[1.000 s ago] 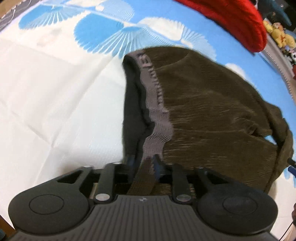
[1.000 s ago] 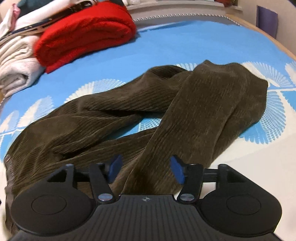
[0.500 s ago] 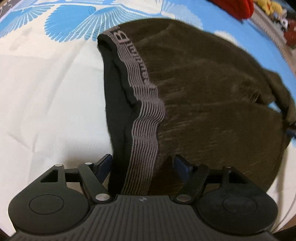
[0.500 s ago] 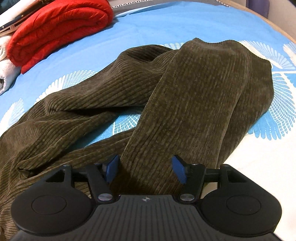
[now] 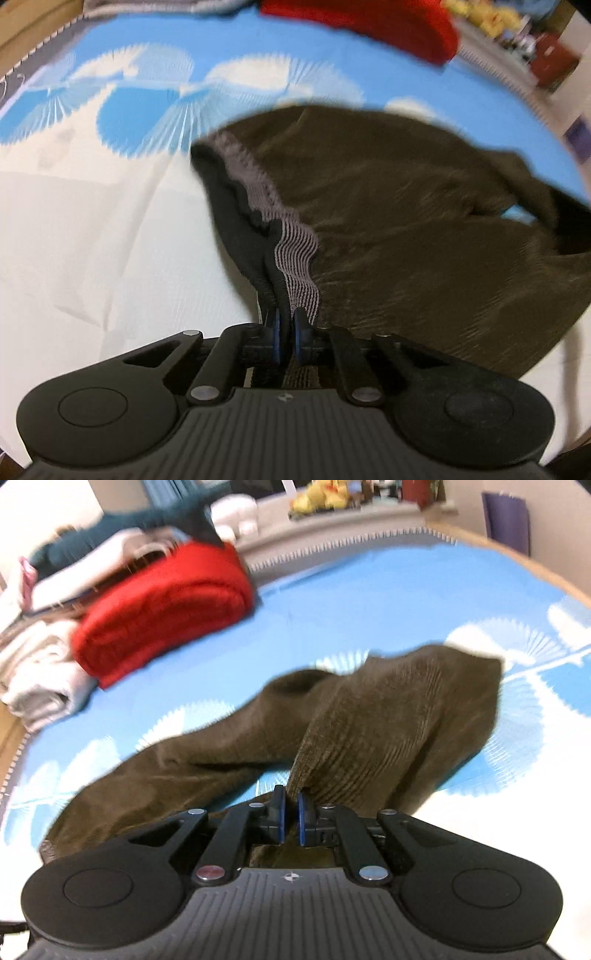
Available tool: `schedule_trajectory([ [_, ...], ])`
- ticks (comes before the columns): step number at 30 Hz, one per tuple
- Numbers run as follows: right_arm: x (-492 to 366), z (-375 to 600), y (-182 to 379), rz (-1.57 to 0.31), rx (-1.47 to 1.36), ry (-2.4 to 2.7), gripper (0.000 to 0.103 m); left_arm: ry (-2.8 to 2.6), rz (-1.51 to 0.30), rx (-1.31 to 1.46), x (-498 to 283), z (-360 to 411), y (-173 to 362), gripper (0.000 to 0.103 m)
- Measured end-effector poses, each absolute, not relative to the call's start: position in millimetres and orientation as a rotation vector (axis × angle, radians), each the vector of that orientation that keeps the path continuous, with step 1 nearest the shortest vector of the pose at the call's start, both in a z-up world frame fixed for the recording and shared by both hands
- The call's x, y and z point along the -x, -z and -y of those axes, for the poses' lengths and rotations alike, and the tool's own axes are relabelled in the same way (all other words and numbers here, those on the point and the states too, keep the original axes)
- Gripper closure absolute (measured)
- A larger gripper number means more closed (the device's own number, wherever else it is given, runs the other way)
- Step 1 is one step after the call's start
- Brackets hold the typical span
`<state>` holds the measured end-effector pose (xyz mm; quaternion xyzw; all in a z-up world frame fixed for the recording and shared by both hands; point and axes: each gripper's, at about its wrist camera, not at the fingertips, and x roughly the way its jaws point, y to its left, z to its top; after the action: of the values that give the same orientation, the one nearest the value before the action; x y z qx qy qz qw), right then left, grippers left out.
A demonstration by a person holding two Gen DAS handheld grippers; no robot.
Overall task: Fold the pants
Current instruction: 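Grasp the grey waistband with the left tool while the right tool grasps a leg hem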
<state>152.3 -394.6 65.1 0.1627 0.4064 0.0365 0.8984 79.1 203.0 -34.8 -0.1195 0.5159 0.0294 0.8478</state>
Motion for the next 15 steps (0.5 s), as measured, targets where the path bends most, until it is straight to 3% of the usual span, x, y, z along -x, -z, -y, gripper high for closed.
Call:
schedule_trajectory([
  [5,-84.5,425.8,-88.8,-0.854,-0.369,-0.162,0.097,-0.051,-0.955,0.289,-41.5,-230.6,-6.1,0.097],
  [11,-41.1,417.8,-32.7,-1.242,-0.173,-0.291,0.095,-0.109,-1.191,0.143,-36.1,-234.3,33.4,0.097],
  [13,-38.3,415.7,-25.9,-1.271,-0.114,-0.321,0.095,-0.154,-1.208,0.079,-42.6,-230.8,37.8,0.096],
  [15,-41.8,419.8,-31.5,-1.222,-0.097,-0.299,0.095,-0.177,-1.207,0.136,-48.3,-235.5,37.3,0.087],
])
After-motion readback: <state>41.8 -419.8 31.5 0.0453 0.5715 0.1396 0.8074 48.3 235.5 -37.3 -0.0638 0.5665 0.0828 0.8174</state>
